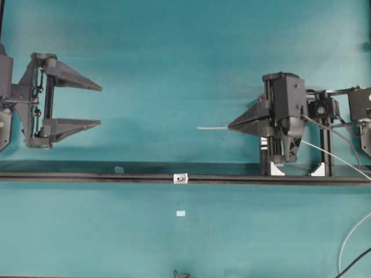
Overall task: Insert the wire through the hole in the metal fitting marked with a red label.
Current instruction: 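Close the right gripper on the white wire, then carry the wire left along the rail toward the white bracket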
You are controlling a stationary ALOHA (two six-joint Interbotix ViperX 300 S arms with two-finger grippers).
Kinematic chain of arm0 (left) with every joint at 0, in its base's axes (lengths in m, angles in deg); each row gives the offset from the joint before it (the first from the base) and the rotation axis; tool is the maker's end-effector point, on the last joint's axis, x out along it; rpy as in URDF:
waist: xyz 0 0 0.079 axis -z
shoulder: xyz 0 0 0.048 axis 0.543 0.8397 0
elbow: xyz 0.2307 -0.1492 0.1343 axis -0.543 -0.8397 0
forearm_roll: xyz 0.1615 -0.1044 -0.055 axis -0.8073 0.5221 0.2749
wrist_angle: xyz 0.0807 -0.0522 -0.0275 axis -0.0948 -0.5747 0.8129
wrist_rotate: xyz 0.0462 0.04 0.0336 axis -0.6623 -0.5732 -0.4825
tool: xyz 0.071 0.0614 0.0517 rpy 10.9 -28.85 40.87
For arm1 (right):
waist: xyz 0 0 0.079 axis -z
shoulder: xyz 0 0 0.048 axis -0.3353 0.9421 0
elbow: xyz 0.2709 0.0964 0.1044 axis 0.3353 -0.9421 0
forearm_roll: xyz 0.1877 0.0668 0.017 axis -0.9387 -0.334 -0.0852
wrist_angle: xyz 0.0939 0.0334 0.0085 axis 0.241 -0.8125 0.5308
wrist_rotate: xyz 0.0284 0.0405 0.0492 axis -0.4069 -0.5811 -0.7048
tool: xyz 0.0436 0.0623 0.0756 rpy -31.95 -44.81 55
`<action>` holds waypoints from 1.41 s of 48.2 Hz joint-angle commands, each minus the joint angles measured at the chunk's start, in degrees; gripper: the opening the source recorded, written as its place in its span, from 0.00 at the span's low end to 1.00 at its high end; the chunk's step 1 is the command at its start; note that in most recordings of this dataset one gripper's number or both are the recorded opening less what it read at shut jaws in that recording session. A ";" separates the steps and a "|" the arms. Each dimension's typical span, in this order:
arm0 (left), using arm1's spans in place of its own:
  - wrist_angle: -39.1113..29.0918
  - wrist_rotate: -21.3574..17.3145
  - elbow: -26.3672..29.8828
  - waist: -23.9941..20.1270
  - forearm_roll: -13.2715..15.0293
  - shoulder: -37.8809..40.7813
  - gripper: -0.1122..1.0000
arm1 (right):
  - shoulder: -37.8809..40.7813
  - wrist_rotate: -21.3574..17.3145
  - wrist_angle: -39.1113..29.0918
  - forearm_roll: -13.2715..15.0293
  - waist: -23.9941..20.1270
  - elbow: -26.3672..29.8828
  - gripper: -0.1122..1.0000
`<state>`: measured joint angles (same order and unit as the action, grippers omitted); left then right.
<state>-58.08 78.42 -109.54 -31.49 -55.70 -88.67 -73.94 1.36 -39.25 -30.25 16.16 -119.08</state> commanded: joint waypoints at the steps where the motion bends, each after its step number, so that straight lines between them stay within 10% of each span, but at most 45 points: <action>1: 0.18 -0.18 1.67 2.20 0.09 0.09 0.57 | -0.97 -0.09 1.32 -1.41 -1.85 0.44 0.09; 31: 3.96 -0.35 4.13 8.96 0.88 9.76 0.57 | 4.75 1.93 16.61 -16.17 -11.34 -4.13 0.09; 55: 13.97 0.18 5.71 12.22 2.64 20.39 0.57 | 10.63 20.65 23.29 -44.03 -22.50 -1.85 0.09; 68: 21.09 2.11 7.73 14.24 2.99 29.53 0.57 | 13.62 21.53 24.08 -45.26 -23.64 -0.44 0.09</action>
<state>-38.75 80.00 -103.30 -17.95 -52.89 -60.72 -60.32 22.81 -15.69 -75.43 -7.22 -120.75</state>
